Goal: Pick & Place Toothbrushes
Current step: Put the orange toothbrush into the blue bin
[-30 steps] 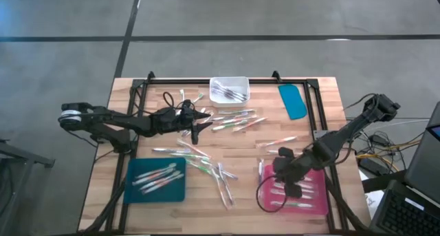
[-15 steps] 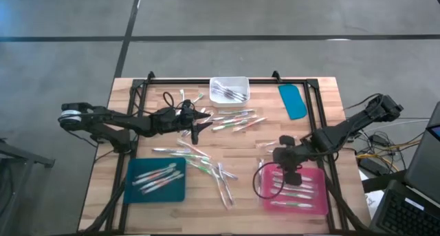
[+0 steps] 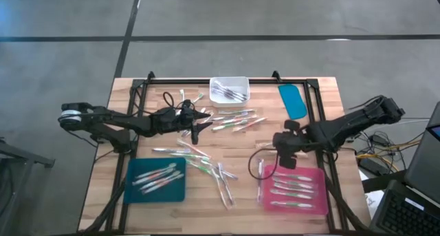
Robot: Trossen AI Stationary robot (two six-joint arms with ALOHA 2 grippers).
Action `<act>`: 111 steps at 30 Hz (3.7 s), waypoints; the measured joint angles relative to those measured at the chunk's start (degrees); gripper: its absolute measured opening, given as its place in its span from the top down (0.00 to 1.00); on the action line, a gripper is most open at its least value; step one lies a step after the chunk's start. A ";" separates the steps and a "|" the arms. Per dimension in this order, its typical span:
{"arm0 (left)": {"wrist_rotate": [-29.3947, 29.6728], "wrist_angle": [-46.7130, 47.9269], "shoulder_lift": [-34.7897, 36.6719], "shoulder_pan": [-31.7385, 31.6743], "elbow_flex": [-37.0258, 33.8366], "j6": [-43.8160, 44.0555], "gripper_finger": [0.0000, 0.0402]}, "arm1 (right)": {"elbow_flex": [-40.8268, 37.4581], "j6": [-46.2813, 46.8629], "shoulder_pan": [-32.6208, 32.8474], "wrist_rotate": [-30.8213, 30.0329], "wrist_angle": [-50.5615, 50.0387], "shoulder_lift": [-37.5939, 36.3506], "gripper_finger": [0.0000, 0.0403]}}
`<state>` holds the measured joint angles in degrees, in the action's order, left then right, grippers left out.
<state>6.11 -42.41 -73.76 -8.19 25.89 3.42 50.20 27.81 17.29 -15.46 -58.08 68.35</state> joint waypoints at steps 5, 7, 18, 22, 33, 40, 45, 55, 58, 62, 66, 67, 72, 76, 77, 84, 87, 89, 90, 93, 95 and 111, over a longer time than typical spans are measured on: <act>0.00 0.00 0.00 0.02 0.00 0.00 0.58 | -1.09 0.09 -3.74 0.00 -0.04 0.01 0.66; 0.00 -0.01 0.00 0.00 0.00 0.00 0.58 | -1.44 -0.04 -4.92 -0.11 0.00 0.01 0.64; -0.01 -0.01 0.00 0.00 0.00 0.00 0.58 | -4.89 -5.75 -8.09 -0.09 1.98 0.01 0.57; 0.00 0.00 0.00 0.02 0.00 0.00 0.58 | -7.26 -5.88 -9.09 -0.10 4.37 0.01 0.55; 0.00 0.00 0.00 0.00 0.00 0.00 0.58 | -15.69 -5.99 -11.77 0.02 13.68 0.03 0.58; 0.00 -0.02 0.00 0.01 0.00 0.00 0.58 | -19.40 -5.88 -11.75 0.02 18.20 0.03 0.60; 0.00 -0.01 0.00 0.00 0.00 0.00 0.58 | -22.75 -5.77 -11.73 0.02 22.32 0.03 0.63; 0.00 -0.02 0.02 0.02 0.00 0.00 0.58 | -26.00 -5.45 -11.66 -0.17 25.95 -0.05 0.68; 0.00 0.00 0.00 0.00 0.00 0.00 0.58 | -26.08 -5.33 -11.66 -0.08 26.35 -0.03 0.71; 0.00 0.00 0.02 0.00 0.00 0.00 0.58 | -26.43 -5.30 -11.68 0.97 27.39 -0.03 0.76; 0.00 0.00 0.00 0.00 0.00 0.00 0.58 | -26.49 -5.29 -11.73 2.60 27.70 -0.03 0.84; 0.00 0.00 0.00 0.00 0.00 0.00 0.58 | -26.49 -5.29 -11.73 2.95 27.78 -0.03 0.87; 0.00 0.00 0.02 0.00 0.00 0.00 0.58 | -26.30 -5.47 -11.75 4.82 29.30 0.00 0.95; -0.01 -0.02 0.01 0.01 0.00 0.00 0.58 | -25.79 -5.74 -11.72 8.33 31.77 0.12 0.96; -0.01 0.00 0.00 0.00 0.00 0.00 0.58 | -25.40 -5.77 -11.70 9.24 32.13 0.19 0.96; -0.01 -0.01 0.01 0.00 0.00 0.01 0.58 | -19.96 -8.93 -11.67 9.67 32.28 0.14 0.96; -0.01 -0.01 0.01 0.00 0.00 0.01 0.58 | -17.42 -11.95 -11.68 5.96 33.12 0.06 0.96; 0.00 0.00 0.02 0.00 0.00 0.04 0.58 | -16.25 -13.69 -11.74 3.61 35.14 0.06 0.97; 0.00 0.00 0.00 0.00 0.00 0.14 0.58 | -15.83 -14.62 -11.73 2.71 36.86 0.06 0.97; -0.01 -0.01 0.00 0.01 0.00 0.95 0.58 | -15.87 -17.05 -11.73 1.96 44.12 0.01 0.97; -0.02 -0.02 0.00 0.00 0.00 1.18 0.58 | -16.14 -18.88 -11.73 1.89 49.25 0.01 0.97; -0.16 -0.50 0.02 0.04 1.52 5.35 0.58 | -16.35 -35.71 -12.96 -1.42 75.30 0.01 0.97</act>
<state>5.95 -42.92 -73.73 -8.14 27.41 8.77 33.85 -7.90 4.32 -16.89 17.22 68.36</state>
